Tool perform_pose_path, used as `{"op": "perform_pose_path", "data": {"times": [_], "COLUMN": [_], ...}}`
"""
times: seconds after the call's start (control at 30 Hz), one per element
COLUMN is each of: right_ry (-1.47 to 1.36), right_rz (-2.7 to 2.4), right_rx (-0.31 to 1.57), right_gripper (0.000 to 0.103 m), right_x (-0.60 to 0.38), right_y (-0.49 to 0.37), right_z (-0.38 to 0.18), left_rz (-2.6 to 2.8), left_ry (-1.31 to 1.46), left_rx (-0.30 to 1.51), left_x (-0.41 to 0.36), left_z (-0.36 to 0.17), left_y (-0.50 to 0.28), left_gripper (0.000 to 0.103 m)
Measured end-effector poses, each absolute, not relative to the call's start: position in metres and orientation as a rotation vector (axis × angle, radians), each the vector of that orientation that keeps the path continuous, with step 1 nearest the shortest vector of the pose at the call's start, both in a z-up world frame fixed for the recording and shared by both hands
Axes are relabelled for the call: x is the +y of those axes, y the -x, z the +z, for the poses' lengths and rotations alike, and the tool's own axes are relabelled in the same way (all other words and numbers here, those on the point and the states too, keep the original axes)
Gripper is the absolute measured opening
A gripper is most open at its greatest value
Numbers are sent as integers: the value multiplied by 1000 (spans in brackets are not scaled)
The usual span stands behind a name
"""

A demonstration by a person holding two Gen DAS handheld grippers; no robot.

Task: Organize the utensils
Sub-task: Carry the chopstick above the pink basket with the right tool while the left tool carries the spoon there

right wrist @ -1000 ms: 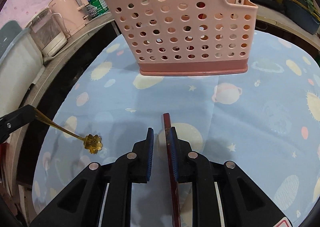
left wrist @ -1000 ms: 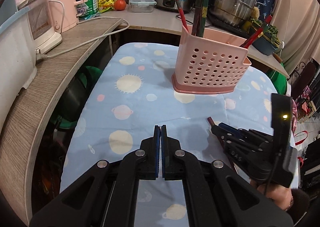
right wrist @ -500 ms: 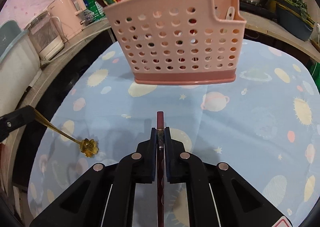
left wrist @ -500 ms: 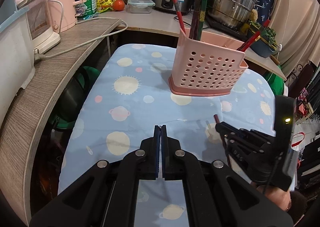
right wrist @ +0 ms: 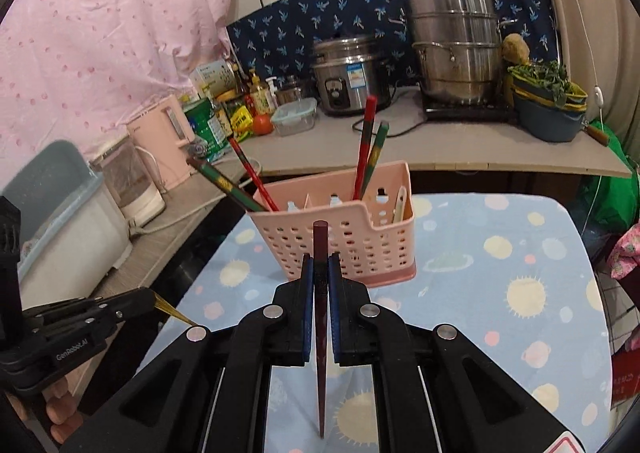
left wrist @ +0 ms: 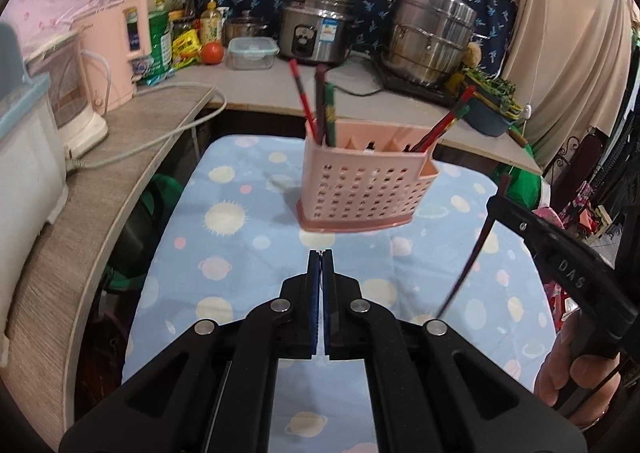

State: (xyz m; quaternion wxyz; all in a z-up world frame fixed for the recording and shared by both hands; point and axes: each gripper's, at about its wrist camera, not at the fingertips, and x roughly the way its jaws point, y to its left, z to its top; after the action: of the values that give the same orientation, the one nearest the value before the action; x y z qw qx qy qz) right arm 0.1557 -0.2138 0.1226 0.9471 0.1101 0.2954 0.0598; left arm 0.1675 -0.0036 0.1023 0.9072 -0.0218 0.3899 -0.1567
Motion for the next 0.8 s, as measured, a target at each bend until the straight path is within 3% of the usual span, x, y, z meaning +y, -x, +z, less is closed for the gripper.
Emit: {"op": "perform_pose_path", "data": {"times": [0.33, 0.5, 0.8], "right_ry": [-226, -224, -214], "right_rz": [124, 99, 72], "right_rx": [399, 334, 404], "right_gripper": [7, 7, 7], "right_x": [-227, -231, -233], "right_y": [-188, -218, -265], "right_z": [221, 252, 223], "left_rz": [-377, -373, -299], "left_ry": [-31, -52, -117], "left_rx": [653, 664, 731], "left_x": [-43, -59, -80], "left_z": [186, 204, 174], "left_y": [-207, -247, -305], "left_gripper": [1, 1, 1]}}
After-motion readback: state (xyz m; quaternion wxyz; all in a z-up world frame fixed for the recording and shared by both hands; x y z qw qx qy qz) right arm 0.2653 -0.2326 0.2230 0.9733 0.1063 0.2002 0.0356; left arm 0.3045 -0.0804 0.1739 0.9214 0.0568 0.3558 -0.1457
